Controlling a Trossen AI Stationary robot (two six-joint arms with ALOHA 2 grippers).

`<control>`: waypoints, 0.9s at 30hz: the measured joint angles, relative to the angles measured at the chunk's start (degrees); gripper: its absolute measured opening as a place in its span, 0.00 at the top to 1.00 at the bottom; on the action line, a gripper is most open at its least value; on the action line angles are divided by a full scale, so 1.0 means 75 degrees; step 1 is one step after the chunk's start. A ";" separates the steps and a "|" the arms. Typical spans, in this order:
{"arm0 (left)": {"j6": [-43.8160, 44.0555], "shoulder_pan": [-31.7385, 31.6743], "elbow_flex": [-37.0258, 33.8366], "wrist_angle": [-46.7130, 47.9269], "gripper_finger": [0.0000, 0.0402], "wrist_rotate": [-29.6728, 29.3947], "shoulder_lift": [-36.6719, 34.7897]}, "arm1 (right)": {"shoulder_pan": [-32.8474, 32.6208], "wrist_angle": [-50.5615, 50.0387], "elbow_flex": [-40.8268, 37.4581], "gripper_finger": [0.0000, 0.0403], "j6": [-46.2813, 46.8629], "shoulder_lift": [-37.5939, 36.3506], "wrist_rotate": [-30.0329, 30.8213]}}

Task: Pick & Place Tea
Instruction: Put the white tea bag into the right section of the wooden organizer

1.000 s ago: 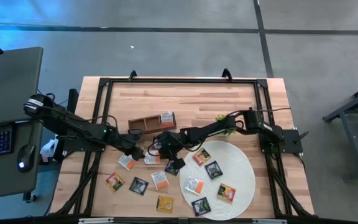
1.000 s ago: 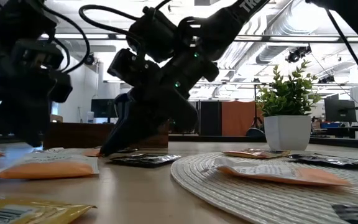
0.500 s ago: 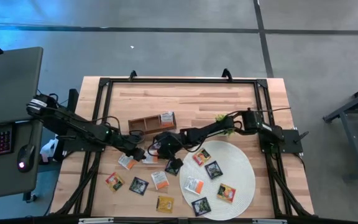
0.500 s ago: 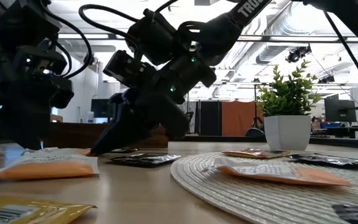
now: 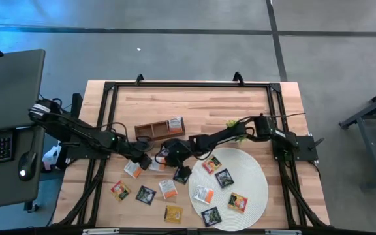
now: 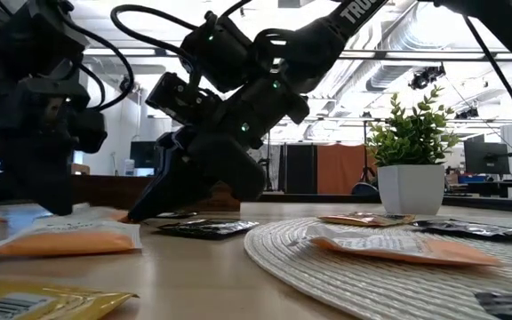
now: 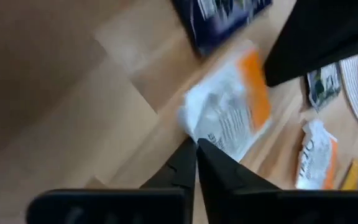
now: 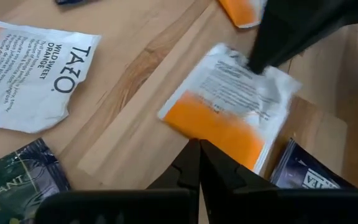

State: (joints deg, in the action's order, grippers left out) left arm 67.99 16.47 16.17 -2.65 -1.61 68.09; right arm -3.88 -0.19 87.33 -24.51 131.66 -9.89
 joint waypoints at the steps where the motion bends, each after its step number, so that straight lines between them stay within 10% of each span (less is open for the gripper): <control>1: -0.0148 -0.0001 0.0049 0.0032 0.98 0.0015 -0.0041 | -0.0015 -0.0302 -0.0003 1.00 -0.0055 -0.0144 0.0093; 17: -0.5776 -0.1717 0.5283 0.6778 1.00 -0.1369 -0.0004 | -0.0040 -0.5948 -0.0491 1.00 0.1657 -0.3551 0.5019; 27: -0.9230 -0.3619 0.7410 0.7494 1.00 -0.1339 0.2630 | -0.0021 0.0639 -0.5076 1.00 0.2084 -0.6164 0.4703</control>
State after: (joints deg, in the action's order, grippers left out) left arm -1.24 -10.67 71.75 53.55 -11.65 87.82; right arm -4.04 4.60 49.26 -8.88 85.43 25.38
